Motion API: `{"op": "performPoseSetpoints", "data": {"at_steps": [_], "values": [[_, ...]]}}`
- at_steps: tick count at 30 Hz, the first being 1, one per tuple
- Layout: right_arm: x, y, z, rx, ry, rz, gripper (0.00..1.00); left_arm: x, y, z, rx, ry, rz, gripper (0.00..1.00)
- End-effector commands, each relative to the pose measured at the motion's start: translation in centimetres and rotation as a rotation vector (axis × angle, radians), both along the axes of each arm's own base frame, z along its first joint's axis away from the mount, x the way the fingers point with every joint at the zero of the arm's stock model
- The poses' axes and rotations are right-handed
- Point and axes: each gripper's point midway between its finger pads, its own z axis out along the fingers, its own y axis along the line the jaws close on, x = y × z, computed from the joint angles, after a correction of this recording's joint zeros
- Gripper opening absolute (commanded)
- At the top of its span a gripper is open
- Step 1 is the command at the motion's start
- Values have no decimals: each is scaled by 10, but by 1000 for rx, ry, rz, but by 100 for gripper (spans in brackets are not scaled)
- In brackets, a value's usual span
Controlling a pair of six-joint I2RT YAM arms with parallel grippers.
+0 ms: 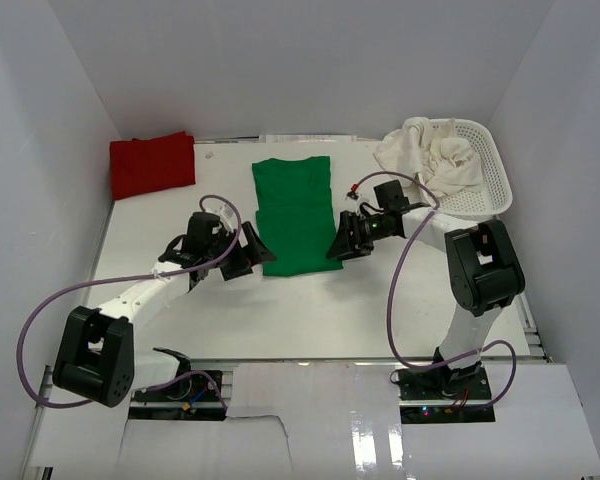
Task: Fold and stack the t-shirts
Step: Grab one side of the 2/3 rectangular tshirt with both arms
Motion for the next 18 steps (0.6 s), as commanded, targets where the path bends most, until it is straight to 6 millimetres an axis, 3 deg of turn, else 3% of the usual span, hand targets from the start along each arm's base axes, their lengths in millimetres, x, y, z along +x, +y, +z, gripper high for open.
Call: {"op": "performPoseSetpoints", "data": {"at_steps": [1, 3, 5, 9, 18], "values": [[-2, -11, 18, -5, -52, -24, 62, -16, 1, -14, -9, 34, -28, 98], [-8, -18, 9, -29, -37, -40, 71, -20, 4, -25, 4, 46, -20, 98], [-12, -21, 5, -39, -33, -40, 73, -24, 5, -35, 13, 68, -19, 98], [-18, -30, -14, -84, -7, -60, 73, -31, 7, -55, 22, 106, -18, 98], [-11, -39, -39, -87, 33, -121, 73, -25, 8, -67, 16, 109, 19, 98]]}}
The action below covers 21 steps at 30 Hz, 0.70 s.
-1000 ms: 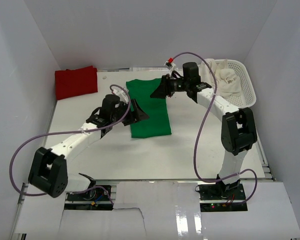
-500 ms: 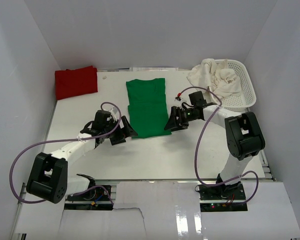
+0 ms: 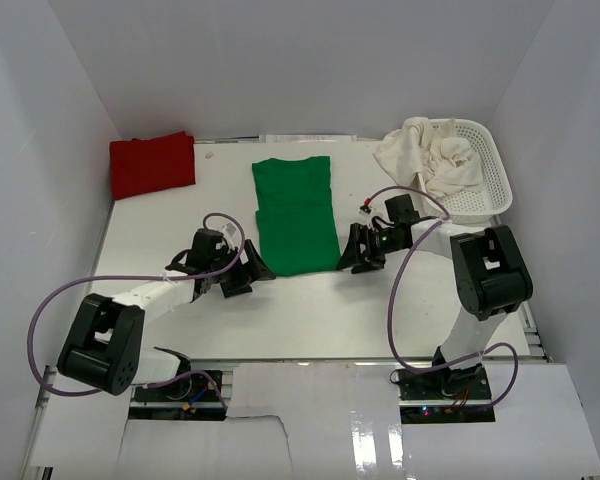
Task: Fold and stack the t-shirts
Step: Grab one side of the 2/3 rectangular tshirt with both arms
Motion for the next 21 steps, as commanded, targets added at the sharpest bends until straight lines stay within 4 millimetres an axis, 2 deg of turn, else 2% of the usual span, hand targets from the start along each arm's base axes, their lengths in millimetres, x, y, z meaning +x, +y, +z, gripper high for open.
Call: {"op": "performPoseSetpoints", "data": {"at_steps": [1, 8, 18, 21], "values": [[15, 0, -6, 12, -34, -25, 73, 11, -2, 5, -17, -46, 16, 98], [23, 4, -15, 37, -22, -52, 73, 14, -2, 5, -14, -43, 22, 98], [19, 12, -28, 57, 10, -76, 72, 17, 3, 3, -39, -23, 54, 98], [18, 13, -31, 56, 19, -81, 69, 18, 3, 1, -53, -8, 60, 98]]}}
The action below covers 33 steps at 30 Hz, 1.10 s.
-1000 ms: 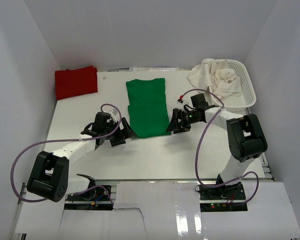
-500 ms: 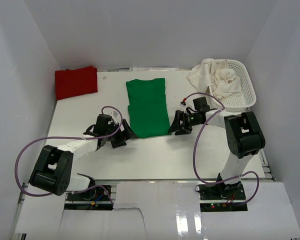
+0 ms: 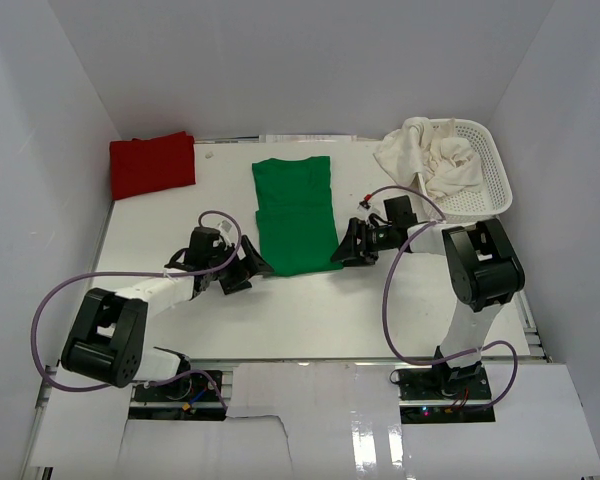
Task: Fold and stack the t-shirts
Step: Grab one side of the 2/3 rectangular tshirt with both arms
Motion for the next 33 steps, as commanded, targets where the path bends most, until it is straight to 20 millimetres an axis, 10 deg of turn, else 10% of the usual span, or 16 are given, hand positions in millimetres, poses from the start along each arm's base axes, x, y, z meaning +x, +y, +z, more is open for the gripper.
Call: {"op": "performPoseSetpoints", "data": {"at_steps": [1, 16, 33], "values": [[-6, -4, -26, -58, 36, -25, 66, 4, 1, 1, -24, -1, 9, 98], [-15, -5, -41, -73, 83, -23, 8, 7, 3, -6, -44, 4, 11, 97], [-11, -2, -28, -46, 60, -19, 8, 13, 11, -48, 28, 57, 43, 73]]}}
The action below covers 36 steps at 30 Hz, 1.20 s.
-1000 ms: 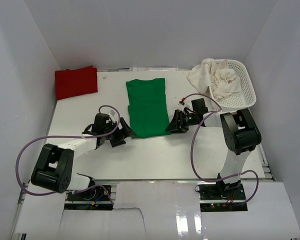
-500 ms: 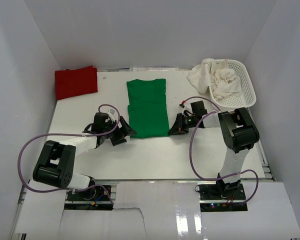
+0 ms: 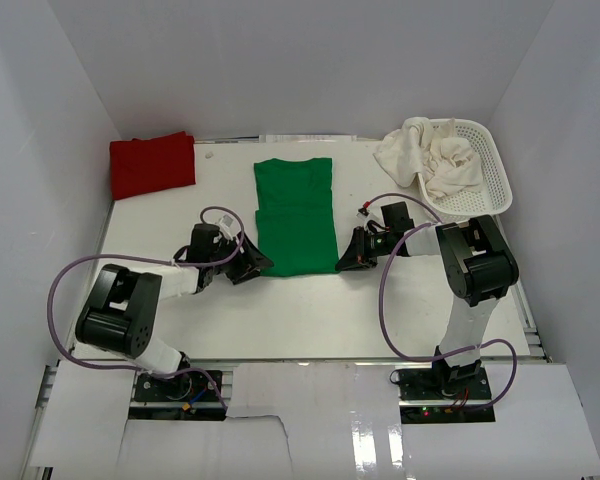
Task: Fold and stack the t-shirts
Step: Grab one side of the 2/3 rectangular tshirt with both arms
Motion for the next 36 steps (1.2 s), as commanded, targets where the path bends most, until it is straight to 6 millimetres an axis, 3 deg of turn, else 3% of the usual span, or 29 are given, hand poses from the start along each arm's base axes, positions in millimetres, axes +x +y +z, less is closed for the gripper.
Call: {"op": "performPoseSetpoints", "data": {"at_steps": [1, 7, 10, 14, 24, 30, 36], "values": [[-5, -3, -5, -27, 4, 1, 8, -15, 18, -42, 108, 113, 36, 69], [-7, -3, -5, -27, 6, 2, 8, -17, 18, -53, 116, 145, 26, 54], [-7, -3, -5, -27, 3, 4, 8, -19, 19, -55, 121, 151, 28, 39], [-8, -4, -5, -28, 8, 4, 8, -23, 19, -56, 121, 159, 24, 2], [-32, -11, -7, -59, 29, 14, 8, -45, 20, -54, 120, 185, -25, 0], [-65, -16, -17, -83, 63, 35, 8, -64, 15, -45, 83, 196, -69, 0], [-100, -20, -14, -91, 71, 56, 8, -97, 2, -38, 57, 216, -127, 0]]}}
